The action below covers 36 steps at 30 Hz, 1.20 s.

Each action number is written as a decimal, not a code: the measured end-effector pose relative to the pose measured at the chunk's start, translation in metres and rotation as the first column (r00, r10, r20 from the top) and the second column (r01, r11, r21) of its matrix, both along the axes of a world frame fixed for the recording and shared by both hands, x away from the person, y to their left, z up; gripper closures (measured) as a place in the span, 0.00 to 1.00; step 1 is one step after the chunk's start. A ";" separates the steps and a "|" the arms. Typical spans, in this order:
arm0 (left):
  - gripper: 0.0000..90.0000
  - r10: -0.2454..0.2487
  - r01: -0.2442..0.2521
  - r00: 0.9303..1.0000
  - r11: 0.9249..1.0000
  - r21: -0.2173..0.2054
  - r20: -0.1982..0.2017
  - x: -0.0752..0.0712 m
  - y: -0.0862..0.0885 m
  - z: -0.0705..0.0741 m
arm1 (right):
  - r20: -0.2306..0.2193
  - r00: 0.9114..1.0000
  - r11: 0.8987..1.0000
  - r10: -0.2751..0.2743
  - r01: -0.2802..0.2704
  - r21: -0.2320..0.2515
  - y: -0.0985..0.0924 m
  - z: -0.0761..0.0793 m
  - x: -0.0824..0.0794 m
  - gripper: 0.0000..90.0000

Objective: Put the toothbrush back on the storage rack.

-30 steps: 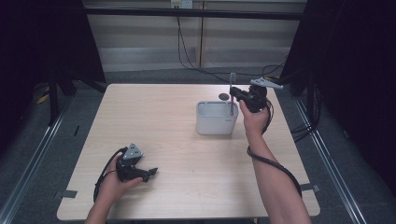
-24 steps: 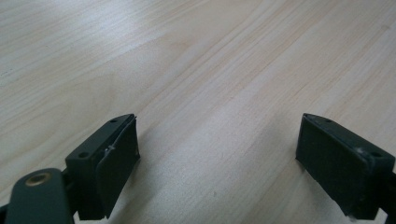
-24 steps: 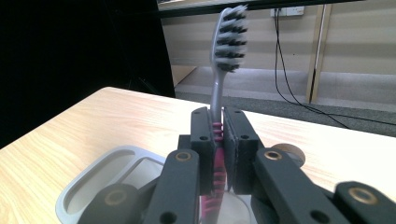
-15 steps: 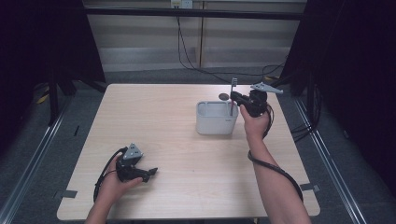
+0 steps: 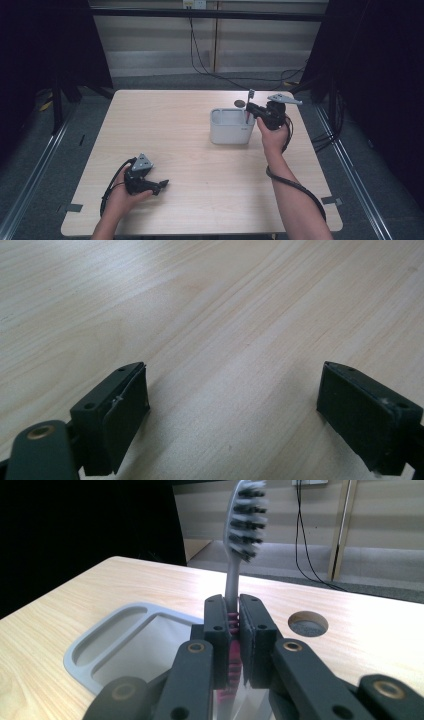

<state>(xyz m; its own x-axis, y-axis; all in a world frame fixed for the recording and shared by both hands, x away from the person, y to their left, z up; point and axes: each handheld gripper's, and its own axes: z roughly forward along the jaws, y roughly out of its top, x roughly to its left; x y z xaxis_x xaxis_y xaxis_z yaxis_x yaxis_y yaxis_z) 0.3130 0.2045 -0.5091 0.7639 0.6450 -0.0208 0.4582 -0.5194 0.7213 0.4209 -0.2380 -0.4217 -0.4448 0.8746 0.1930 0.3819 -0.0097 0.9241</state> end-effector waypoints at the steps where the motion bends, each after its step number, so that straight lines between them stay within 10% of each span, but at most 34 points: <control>1: 0.14 0.000 0.000 1.000 1.000 0.002 0.000 0.000 0.000 0.000 | 0.000 1.000 1.000 -0.001 0.001 0.000 0.000 -0.001 -0.001 0.93; 36: 0.14 0.001 -0.001 1.000 1.000 0.004 -0.001 -0.001 0.000 0.000 | -0.033 0.999 0.999 0.008 -0.009 -0.045 -0.002 -0.016 -0.011 0.92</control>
